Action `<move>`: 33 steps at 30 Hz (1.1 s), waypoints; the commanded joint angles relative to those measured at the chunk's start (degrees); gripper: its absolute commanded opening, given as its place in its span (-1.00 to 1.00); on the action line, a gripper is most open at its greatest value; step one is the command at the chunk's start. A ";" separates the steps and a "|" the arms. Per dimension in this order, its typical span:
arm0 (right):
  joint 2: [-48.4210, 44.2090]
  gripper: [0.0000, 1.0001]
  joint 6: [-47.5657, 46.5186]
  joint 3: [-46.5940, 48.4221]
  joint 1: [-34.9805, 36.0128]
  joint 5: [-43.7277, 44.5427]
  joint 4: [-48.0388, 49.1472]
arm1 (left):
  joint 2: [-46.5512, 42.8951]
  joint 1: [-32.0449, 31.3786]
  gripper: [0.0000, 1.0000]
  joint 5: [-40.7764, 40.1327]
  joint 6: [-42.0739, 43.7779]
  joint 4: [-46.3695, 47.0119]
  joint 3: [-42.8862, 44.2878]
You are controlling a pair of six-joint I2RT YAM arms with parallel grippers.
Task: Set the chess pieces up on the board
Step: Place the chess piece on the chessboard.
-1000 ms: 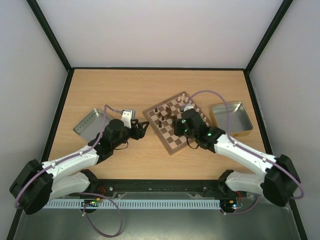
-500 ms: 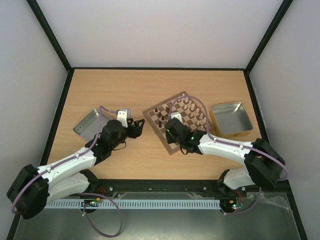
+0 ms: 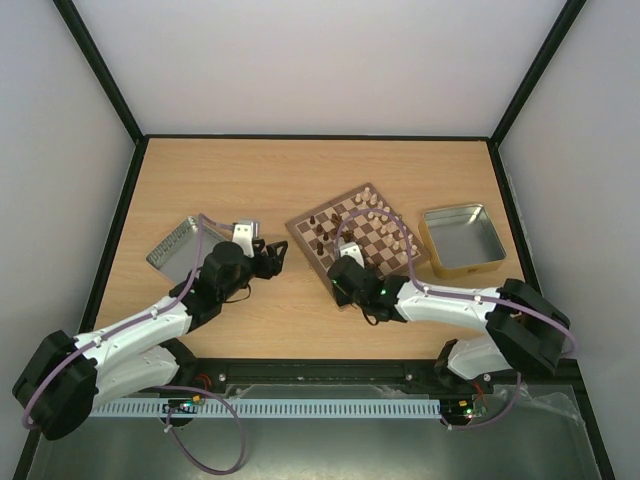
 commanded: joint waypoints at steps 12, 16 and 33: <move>-3.41 -0.79 4.73 -4.01 1.78 2.59 -1.74 | -0.64 0.57 0.41 -0.15 -0.81 0.62 -0.98; -6.02 -0.82 4.95 -4.21 1.77 1.98 -2.60 | -0.65 0.64 0.41 -0.15 -0.82 0.81 -1.10; -4.58 -0.65 4.82 -5.55 1.78 0.31 -1.22 | -0.80 0.73 0.42 0.69 -1.45 1.03 -1.52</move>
